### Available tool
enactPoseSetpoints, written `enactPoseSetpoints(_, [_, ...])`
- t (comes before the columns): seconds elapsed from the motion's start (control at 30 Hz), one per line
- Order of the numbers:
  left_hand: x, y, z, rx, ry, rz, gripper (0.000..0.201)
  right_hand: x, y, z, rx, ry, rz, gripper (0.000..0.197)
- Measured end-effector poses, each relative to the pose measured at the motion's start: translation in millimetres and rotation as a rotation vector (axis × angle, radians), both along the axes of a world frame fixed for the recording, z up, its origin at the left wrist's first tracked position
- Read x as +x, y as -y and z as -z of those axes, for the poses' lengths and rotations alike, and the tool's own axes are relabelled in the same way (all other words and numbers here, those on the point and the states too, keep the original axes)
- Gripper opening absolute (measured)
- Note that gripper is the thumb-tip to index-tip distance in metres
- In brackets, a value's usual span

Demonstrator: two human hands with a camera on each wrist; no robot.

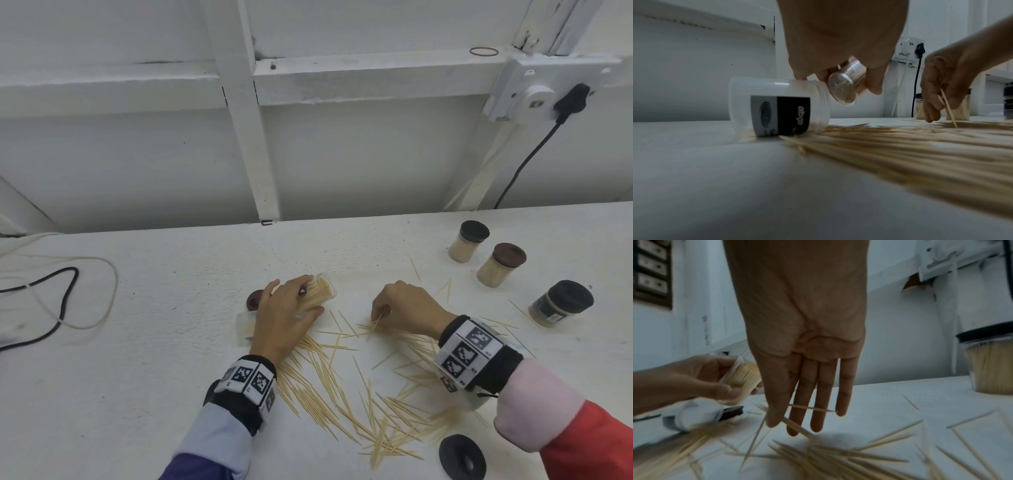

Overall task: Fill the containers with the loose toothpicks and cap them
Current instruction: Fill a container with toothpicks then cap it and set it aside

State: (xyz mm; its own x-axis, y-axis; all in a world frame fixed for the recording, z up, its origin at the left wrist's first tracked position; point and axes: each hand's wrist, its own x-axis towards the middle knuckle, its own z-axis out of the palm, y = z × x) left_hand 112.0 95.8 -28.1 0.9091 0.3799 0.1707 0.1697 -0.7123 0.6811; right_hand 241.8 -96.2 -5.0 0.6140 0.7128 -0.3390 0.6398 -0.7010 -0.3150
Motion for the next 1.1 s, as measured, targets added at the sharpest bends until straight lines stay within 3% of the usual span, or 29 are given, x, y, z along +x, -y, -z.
enactPoseSetpoints(0.23, [1, 0, 4, 0.006, 0.012, 0.025, 0.052, 13, -1, -8, 0.39, -0.322, 0.131, 0.009])
enactPoseSetpoints(0.37, [2, -2, 7, 0.018, 0.018, 0.044, 0.053, 17, -10, -24, 0.587, -0.335, 0.215, 0.006])
enactPoseSetpoints(0.67, [4, -4, 19, 0.011, 0.002, 0.104, 0.055, 8, -46, -30, 0.46, -0.101, 0.008, 0.013])
enactPoseSetpoints(0.93, [5, -6, 21, 0.006, 0.017, 0.107, 0.056, 9, -57, -35, 0.498, -0.262, 0.03, 0.007])
enactPoseSetpoints(1.1, [5, -7, 20, 0.007, 0.022, 0.085, 0.06, 17, -52, -37, 0.539, -0.39, 0.062, 0.02])
